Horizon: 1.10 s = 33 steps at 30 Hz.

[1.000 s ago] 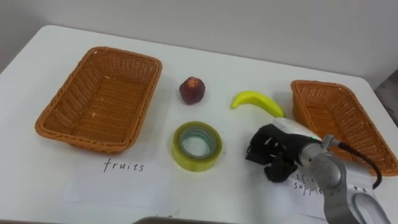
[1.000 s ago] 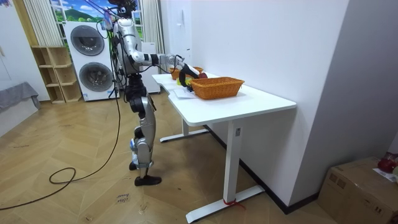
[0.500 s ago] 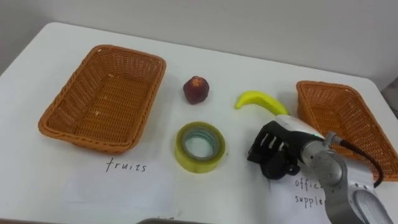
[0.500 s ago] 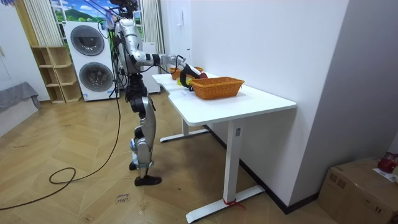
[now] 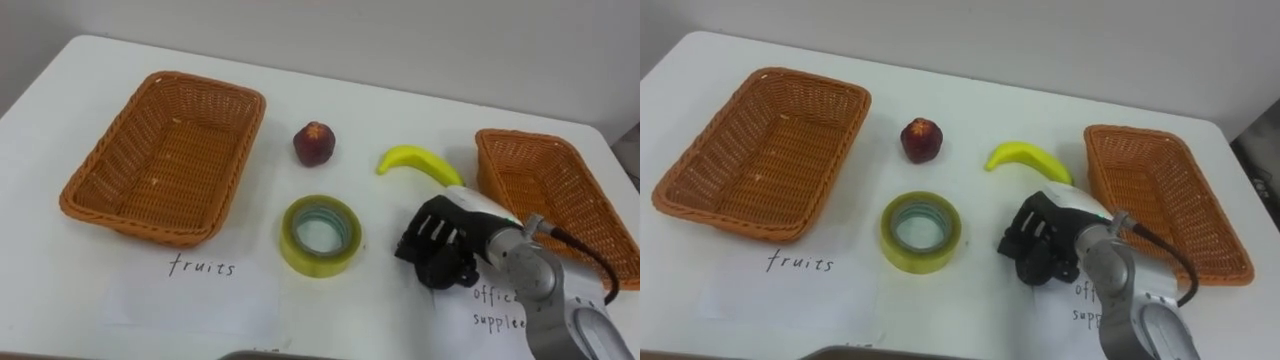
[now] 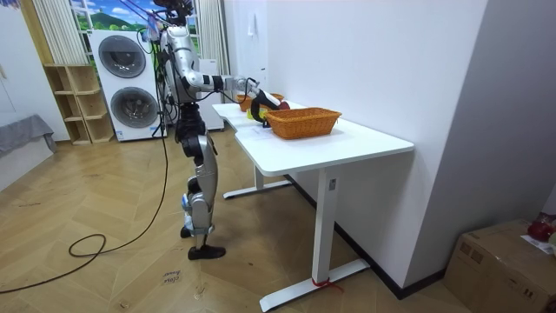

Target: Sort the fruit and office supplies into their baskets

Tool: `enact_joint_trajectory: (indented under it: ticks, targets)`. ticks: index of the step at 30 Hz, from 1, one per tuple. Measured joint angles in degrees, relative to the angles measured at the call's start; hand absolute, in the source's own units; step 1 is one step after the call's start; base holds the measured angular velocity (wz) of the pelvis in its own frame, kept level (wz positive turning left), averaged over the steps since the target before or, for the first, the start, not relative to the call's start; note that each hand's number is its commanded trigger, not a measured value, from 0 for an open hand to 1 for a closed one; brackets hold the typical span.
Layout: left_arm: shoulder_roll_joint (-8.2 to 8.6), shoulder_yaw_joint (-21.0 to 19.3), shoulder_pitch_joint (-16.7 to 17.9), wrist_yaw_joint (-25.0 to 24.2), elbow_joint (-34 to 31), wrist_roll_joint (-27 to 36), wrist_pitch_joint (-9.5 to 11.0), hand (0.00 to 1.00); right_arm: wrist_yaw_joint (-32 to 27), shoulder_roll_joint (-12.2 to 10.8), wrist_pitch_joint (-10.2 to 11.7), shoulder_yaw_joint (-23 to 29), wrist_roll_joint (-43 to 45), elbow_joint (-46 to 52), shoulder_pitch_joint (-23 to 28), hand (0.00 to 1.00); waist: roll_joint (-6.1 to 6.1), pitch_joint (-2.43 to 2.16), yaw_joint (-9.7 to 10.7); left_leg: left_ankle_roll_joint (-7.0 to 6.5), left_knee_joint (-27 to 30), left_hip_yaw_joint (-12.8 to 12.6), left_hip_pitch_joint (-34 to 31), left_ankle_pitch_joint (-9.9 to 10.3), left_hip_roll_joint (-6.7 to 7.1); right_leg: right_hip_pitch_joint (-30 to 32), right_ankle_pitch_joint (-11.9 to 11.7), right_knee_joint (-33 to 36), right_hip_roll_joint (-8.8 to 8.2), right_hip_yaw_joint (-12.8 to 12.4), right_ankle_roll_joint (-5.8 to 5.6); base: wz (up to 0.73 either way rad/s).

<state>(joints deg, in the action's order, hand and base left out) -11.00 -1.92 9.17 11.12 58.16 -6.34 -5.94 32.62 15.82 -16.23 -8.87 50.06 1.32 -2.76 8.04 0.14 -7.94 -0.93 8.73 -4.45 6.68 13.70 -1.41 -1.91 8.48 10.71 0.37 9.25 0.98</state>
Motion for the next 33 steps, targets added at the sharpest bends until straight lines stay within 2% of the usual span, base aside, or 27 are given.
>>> enact_joint_trajectory:
  ticks: [5,8,11,15,20,23,27,32,33]
  targets:
    - [0.04,-0.1,-0.3,-0.1,0.0,-0.1,0.2,0.00,1.1,0.1,0.2,0.0,-0.8,2.2,0.3,1.00,0.20,0.00,0.1,0.00,-0.1,0.0,-0.2,0.0,0.01,0.1,0.0,0.0,-0.02,0.1,-0.01,0.00]
    - [0.09,-0.1,-0.2,-0.1,0.0,0.0,1.1,0.00,1.7,0.1,1.8,0.1,-2.9,2.8,0.8,1.00,0.20,0.00,0.3,-0.01,0.0,-0.1,-0.1,0.0,0.05,0.1,0.0,0.0,-0.07,0.1,-0.01,0.00]
    - [0.23,-0.7,-0.2,-0.1,0.5,0.0,1.8,0.00,1.9,0.1,2.1,0.3,-4.8,5.3,0.9,1.00,0.01,0.12,0.5,-0.06,0.0,-0.2,-0.1,0.0,0.07,0.0,0.0,-0.1,-0.10,-0.3,-0.01,-0.01]
    - [0.38,-1.8,-0.2,-0.5,1.3,0.0,2.2,0.00,1.3,0.1,4.0,1.7,-7.6,9.4,0.8,1.00,-0.24,0.26,0.7,-0.06,0.1,-0.2,-0.1,0.0,0.05,0.0,0.0,-0.1,-0.01,-0.8,-0.01,-0.02]
    - [0.42,-1.8,-0.3,-0.7,3.5,0.1,2.3,0.00,0.8,0.1,4.4,2.1,-9.6,12.4,0.8,1.00,-0.77,0.49,1.2,-0.06,0.2,-0.3,-0.1,0.0,0.05,0.0,0.0,0.0,0.01,-1.0,-0.04,0.00]
    - [0.51,-2.6,-0.3,-0.8,4.5,0.0,2.3,0.00,0.4,0.1,4.9,3.7,-10.3,13.3,0.8,1.00,-0.95,0.41,1.3,-0.06,0.2,-0.3,-0.1,0.0,0.03,0.2,0.0,0.0,0.07,-1.1,-0.03,0.00]
    - [0.50,-2.7,-0.4,-0.8,5.5,0.1,2.3,0.00,-1.4,0.2,5.0,5.3,-10.8,13.3,0.8,1.00,-1.13,0.03,1.3,-0.05,0.3,-0.4,-0.1,0.0,0.05,0.2,0.0,0.1,0.05,-1.2,-0.03,0.00]
    - [0.48,-3.0,-0.4,-2.0,6.0,0.0,2.2,0.00,-2.0,0.7,5.3,5.7,-11.6,13.7,0.4,1.00,-0.98,-0.11,1.4,-0.05,0.6,-0.3,-0.1,0.0,0.05,0.0,0.0,0.1,-0.04,-1.2,-0.03,0.00]
    - [0.49,-3.3,-0.4,-2.3,6.0,-0.1,2.2,0.00,-2.0,0.9,5.3,5.7,-11.5,13.9,0.2,1.00,-0.68,-0.32,1.4,-0.06,0.6,-0.3,-0.1,0.0,0.05,0.0,0.0,0.1,-0.03,-1.2,-0.03,0.00]
